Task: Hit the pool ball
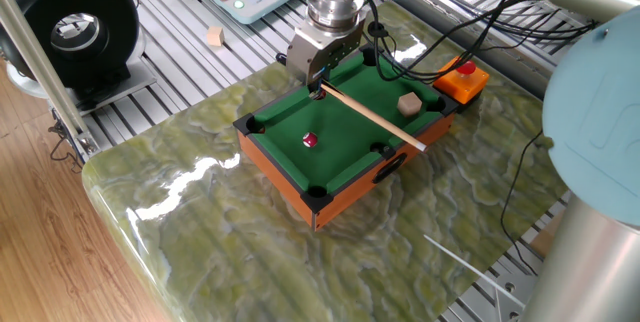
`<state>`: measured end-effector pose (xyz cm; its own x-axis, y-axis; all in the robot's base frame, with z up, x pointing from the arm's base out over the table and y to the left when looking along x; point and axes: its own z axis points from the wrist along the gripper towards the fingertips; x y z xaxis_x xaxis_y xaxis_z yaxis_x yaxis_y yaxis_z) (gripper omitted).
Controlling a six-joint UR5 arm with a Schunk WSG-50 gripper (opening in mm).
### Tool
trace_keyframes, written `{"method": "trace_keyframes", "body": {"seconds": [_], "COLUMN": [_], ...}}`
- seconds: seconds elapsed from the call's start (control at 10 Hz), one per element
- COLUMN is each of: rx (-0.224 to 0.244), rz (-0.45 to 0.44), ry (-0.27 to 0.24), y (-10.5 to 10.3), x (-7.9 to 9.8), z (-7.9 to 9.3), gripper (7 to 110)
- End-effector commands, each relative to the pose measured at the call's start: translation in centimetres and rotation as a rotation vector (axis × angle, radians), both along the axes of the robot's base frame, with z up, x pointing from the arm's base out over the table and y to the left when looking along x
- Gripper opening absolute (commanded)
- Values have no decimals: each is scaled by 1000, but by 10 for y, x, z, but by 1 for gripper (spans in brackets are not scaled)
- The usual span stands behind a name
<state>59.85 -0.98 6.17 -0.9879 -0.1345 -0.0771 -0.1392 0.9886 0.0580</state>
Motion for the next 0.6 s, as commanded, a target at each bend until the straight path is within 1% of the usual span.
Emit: {"method": "trace_keyframes", "body": {"seconds": [0.0,0.1,0.2,0.5], "rx": [27,31,9,8], "rz": [-14,-18,-14,-6], "ry": [4,9,8,11], "y": [7,9,4,8], "x": [1,1,1,5], "z": [4,5,6,9], "gripper": [7,7,7,7]}}
